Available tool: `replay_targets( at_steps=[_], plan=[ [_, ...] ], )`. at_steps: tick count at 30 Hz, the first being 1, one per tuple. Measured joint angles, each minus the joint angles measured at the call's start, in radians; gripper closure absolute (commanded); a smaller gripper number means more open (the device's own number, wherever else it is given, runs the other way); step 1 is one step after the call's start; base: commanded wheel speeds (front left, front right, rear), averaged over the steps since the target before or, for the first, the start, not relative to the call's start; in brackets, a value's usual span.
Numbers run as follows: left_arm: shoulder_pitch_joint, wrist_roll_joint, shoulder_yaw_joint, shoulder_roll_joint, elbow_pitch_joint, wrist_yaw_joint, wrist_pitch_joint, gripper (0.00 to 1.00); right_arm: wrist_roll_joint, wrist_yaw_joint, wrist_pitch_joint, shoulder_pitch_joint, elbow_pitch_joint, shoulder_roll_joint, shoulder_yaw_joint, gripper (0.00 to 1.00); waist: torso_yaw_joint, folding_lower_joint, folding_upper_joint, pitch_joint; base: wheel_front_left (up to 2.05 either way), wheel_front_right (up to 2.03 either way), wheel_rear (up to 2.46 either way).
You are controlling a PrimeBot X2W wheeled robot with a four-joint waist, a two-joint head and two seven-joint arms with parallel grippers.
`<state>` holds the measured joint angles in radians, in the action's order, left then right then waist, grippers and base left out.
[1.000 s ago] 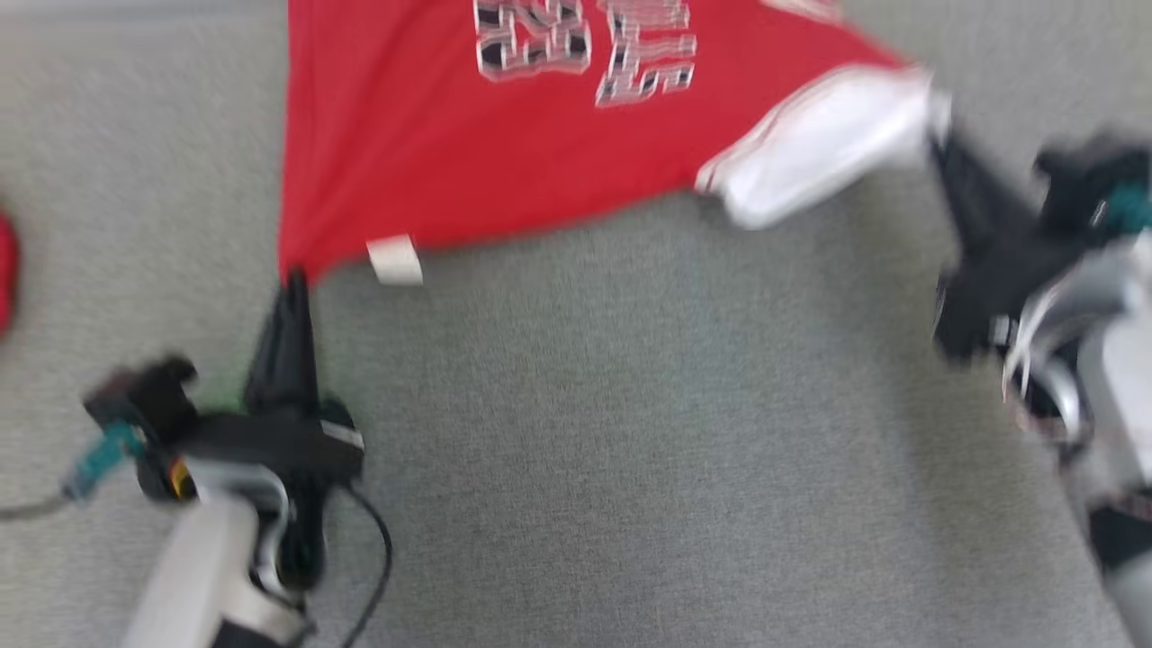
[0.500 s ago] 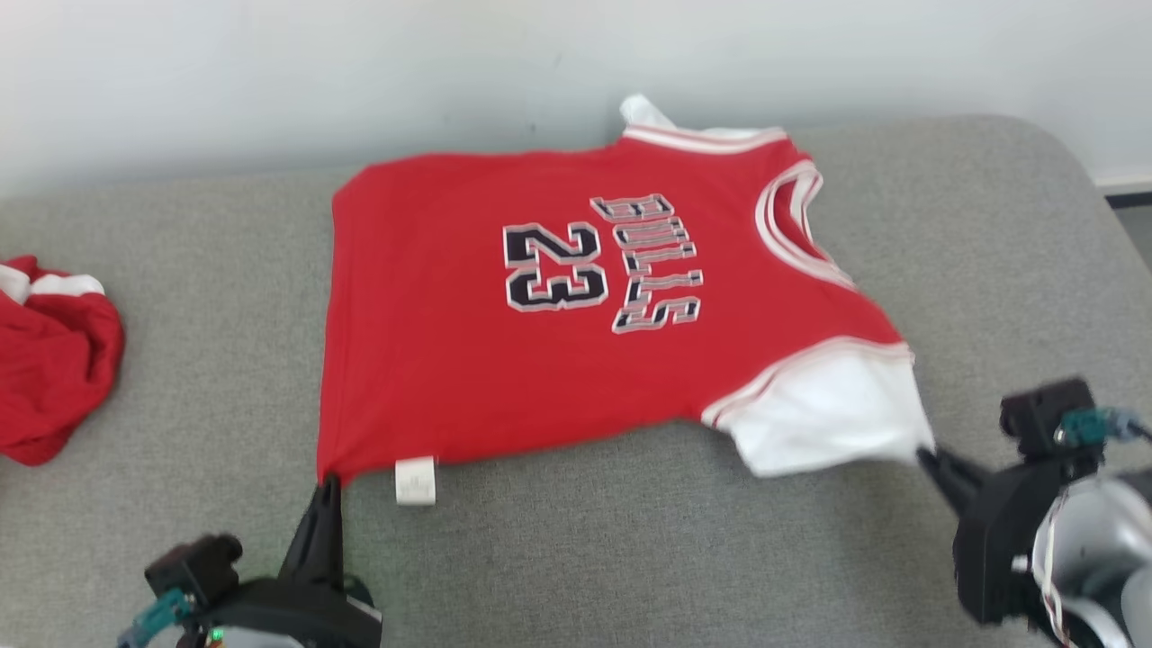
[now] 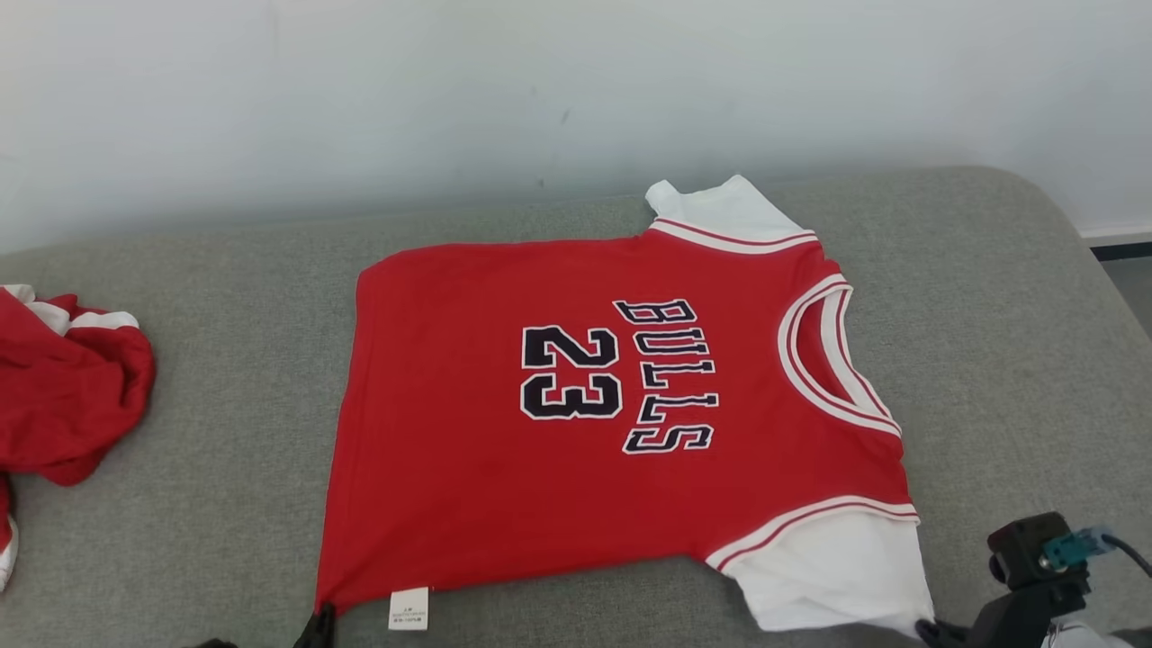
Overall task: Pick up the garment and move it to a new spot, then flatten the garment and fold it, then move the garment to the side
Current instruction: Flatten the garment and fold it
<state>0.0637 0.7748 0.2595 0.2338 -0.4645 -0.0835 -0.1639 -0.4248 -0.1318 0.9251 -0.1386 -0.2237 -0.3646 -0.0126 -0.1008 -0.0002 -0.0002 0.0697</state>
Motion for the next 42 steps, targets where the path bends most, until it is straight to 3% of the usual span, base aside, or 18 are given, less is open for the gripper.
replay_targets(
  at_steps=[6, 10, 17, 27, 33, 42],
  plan=[
    [-0.053, -0.061, 0.046, 0.056, 0.073, 0.040, 0.051, 1.00, -0.023, 0.000, 0.073, -0.063, -0.023, -0.001, -0.002, 1.00, 0.010, 0.0001, 0.0000, -0.006, 0.00, 0.00, 0.00],
    [-0.064, -0.062, 0.047, 0.058, 0.116, 0.058, 0.054, 1.00, -0.029, 0.000, 0.049, -0.064, -0.055, -0.002, 0.001, 1.00, 0.013, 0.0001, 0.0000, 0.000, 0.00, 0.00, 0.00],
    [0.007, -0.092, 0.057, 0.064, 0.167, 0.085, 0.087, 1.00, 0.010, 0.000, -0.146, 0.094, -0.034, -0.071, -0.056, 1.00, 0.018, 0.0003, 0.0002, 0.022, 0.00, 0.00, 0.00],
    [0.193, -0.135, 0.108, 0.040, 0.113, 0.152, 0.219, 1.00, 0.070, 0.000, -0.366, 0.315, 0.164, -0.150, -0.198, 1.00, 0.046, 0.0003, 0.0002, 0.049, 0.00, 0.00, 0.00],
    [0.297, -0.168, 0.124, 0.032, 0.030, 0.176, 0.246, 1.00, 0.126, 0.000, -0.509, 0.422, 0.295, -0.146, -0.242, 1.00, 0.061, 0.0003, 0.0003, 0.071, 0.00, 0.00, 0.00],
    [0.358, -0.175, 0.128, 0.022, -0.039, 0.172, 0.216, 1.00, 0.196, 0.000, -0.673, 0.519, 0.418, -0.113, -0.247, 1.00, 0.061, 0.0003, 0.0003, 0.098, 0.00, 0.00, 0.00]
  ],
)
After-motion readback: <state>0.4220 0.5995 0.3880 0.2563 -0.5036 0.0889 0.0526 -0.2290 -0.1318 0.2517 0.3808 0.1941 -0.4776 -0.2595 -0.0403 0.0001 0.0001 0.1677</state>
